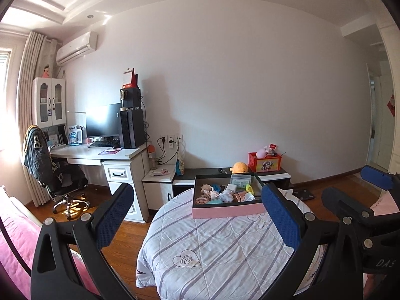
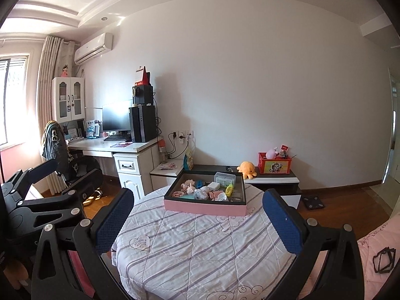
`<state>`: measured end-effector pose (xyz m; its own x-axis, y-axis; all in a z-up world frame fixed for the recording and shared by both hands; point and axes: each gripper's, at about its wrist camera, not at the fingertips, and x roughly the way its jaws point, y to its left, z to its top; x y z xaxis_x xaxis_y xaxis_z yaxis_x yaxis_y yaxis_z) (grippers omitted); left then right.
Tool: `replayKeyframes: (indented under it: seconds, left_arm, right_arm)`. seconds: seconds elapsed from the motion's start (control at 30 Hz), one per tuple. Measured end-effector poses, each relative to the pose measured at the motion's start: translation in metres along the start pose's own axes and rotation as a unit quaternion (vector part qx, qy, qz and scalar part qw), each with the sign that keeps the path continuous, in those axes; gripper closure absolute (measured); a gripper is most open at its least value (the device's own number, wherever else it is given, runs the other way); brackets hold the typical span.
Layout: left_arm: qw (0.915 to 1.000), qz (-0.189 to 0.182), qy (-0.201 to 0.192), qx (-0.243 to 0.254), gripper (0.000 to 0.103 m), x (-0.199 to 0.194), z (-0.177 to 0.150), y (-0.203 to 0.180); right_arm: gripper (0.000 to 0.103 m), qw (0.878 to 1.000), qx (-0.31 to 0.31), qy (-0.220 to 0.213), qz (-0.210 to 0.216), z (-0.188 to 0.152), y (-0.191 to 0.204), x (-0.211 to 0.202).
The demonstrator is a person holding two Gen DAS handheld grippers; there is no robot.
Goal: Organize rigid objects
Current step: 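Withdraw both open tools from the box back over the bed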
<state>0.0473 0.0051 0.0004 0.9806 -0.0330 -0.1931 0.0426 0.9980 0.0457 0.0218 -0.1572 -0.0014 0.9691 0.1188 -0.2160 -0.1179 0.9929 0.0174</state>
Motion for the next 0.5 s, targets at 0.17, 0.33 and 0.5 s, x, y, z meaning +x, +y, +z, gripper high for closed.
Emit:
replayKeyframes:
  seconds: [0.17,0.33,0.5]
  left_arm:
    - [1.0000,-0.007,0.001,-0.002,0.000,-0.003,0.001,0.000]
    - [1.0000,-0.009,0.002,-0.003,0.000,-0.002,0.001,-0.001]
    - [1.0000,-0.006,-0.001,-0.002,0.000,-0.003,0.003,-0.002]
  right_arm:
    - [0.000,1.000,-0.001,-0.006,-0.009,0.001,0.002,-0.011]
    - [0.000,1.000,-0.002,-0.011,-0.021,0.002,0.004,-0.015]
    - [0.000,1.000,-0.001,-0.014,-0.025,0.004,0.005,-0.017]
